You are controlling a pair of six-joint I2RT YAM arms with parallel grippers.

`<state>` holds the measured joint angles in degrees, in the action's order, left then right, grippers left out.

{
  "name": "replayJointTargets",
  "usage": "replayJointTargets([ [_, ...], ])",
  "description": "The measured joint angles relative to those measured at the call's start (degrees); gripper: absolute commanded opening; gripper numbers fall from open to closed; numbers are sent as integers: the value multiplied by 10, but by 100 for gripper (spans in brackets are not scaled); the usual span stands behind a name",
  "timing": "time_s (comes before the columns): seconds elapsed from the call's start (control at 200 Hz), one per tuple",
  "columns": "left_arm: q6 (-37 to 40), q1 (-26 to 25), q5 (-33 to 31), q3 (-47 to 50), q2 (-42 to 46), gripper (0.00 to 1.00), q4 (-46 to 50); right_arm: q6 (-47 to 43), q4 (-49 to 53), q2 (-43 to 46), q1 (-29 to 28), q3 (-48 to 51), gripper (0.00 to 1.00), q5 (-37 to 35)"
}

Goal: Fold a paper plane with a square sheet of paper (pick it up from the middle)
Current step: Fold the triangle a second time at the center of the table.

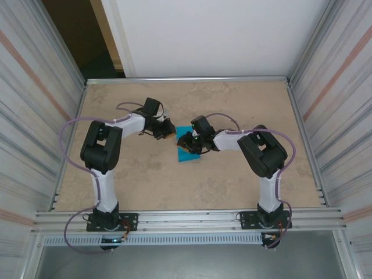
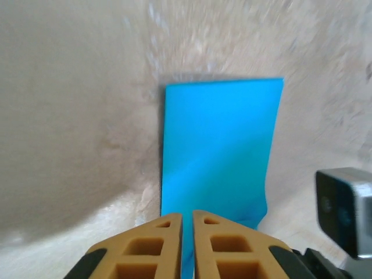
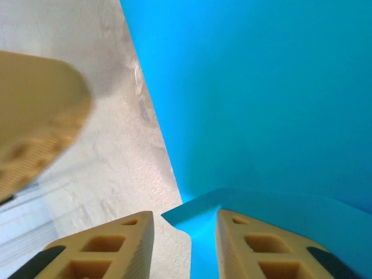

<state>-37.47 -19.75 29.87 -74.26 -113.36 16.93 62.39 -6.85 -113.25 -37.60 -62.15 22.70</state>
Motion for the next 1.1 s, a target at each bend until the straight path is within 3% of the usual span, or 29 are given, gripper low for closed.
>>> replayJointTargets([
  [0.205,-5,43,-10,40,70,18,-18,1,1,0,0,-2,36,0],
  [0.476,-17,45,10,117,98,19,-54,0,7,0,0,-2,32,-3],
  [0.551,-21,43,20,134,98,19,-66,-1,9,0,0,-2,29,-4],
  [0.636,-24,41,27,146,98,19,-74,-3,15,0,0,-2,19,-7],
  [0.742,-28,30,36,151,98,15,-83,-9,29,0,0,-2,8,-12],
  [0.917,-26,-10,45,151,98,7,-95,-14,42,0,0,-5,0,-17],
  [1.102,-13,-47,52,150,95,1,-96,-14,53,-1,0,-10,0,-19],
])
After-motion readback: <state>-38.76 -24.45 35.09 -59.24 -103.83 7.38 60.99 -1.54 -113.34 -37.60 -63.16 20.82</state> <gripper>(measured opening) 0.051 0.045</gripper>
